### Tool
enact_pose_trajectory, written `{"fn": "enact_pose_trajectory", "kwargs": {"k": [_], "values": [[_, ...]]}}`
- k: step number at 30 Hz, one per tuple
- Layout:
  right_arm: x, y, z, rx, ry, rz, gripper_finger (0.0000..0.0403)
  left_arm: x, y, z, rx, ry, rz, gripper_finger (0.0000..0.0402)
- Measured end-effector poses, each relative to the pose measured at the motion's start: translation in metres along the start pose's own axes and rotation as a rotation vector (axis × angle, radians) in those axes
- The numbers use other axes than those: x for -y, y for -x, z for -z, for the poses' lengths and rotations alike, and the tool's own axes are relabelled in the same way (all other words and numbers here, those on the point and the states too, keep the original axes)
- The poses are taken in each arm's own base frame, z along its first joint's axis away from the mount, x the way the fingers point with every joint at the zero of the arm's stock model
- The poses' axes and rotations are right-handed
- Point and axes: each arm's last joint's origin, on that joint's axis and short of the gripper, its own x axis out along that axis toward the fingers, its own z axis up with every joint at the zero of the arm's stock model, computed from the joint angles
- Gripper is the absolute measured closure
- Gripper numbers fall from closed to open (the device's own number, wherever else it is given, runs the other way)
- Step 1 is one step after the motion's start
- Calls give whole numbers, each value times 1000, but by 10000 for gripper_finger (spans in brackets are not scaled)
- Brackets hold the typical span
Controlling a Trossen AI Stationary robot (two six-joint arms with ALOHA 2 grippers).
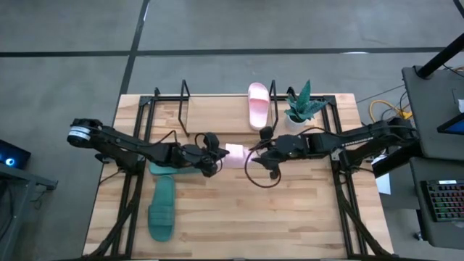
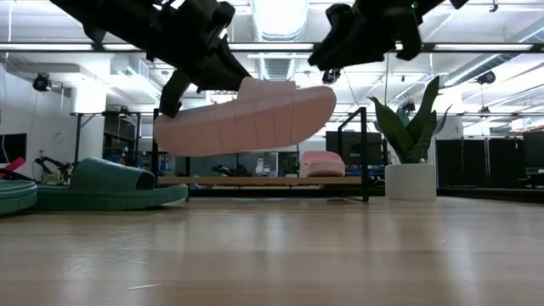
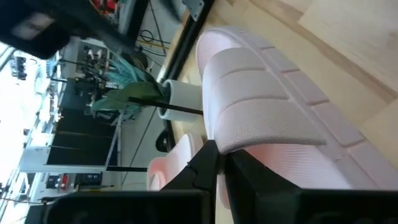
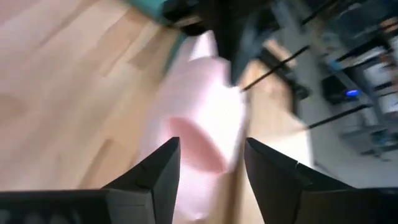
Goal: Pick and place slides into the shelf
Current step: Put the pink slipper on the shelf
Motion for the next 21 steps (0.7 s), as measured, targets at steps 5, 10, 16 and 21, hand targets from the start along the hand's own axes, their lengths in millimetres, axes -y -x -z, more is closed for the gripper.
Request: {"fn": "enact_pose_trajectory", "kwargs": {"k": [5,10,16,21], "values": [[-1,-5,-16,1,28,-101,239,-4,2,1,-45,-20,-41,400],[0,-15,-28,-98,100,-90,234,-6,2,2,-83,-37,-63,400],[2,-32,-33,-320,120,-6,228,-8,2,1,-112,-33,-87,400],[1,-44,-35,-427,115,-27,227,-10,2,3,-159,-31,-116,400]]}}
